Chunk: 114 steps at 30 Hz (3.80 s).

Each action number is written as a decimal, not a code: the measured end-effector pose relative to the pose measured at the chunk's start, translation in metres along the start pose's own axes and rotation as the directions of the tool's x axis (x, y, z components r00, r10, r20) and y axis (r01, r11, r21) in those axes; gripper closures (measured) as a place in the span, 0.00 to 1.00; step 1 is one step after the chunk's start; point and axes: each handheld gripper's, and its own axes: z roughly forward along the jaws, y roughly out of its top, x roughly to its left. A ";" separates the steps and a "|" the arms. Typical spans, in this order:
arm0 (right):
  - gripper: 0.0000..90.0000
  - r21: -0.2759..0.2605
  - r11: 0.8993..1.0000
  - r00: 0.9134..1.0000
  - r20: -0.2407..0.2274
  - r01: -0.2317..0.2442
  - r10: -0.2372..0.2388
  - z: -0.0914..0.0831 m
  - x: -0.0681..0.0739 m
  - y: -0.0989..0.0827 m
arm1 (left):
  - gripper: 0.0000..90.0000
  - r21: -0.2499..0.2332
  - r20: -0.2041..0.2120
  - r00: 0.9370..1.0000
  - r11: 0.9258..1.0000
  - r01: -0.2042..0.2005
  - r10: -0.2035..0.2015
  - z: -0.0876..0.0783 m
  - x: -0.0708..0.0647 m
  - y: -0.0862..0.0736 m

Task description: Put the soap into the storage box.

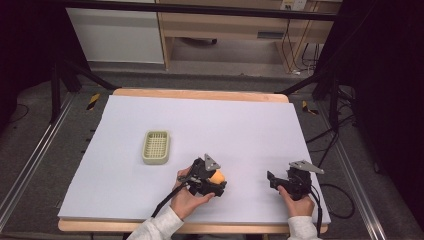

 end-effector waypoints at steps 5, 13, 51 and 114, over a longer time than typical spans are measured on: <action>0.13 0.001 1.000 1.000 0.000 -0.002 0.002 0.000 0.000 0.000 | 0.28 -0.014 0.003 1.000 1.000 0.008 -0.008 -0.007 0.007 0.000; 0.13 -0.001 1.000 1.000 0.001 -0.001 0.001 0.000 0.000 0.000 | 0.28 -0.033 -0.002 1.000 0.999 0.007 -0.007 -0.021 0.016 0.002; 0.13 0.004 1.000 1.000 0.002 0.003 -0.003 0.001 0.000 0.000 | 0.28 -0.131 -0.068 0.995 0.989 0.069 -0.078 -0.076 0.081 -0.011; 0.14 0.016 1.000 1.000 0.003 0.005 -0.005 0.004 0.002 0.000 | 0.28 -0.142 -0.216 0.940 0.961 0.237 -0.263 -0.064 0.195 -0.022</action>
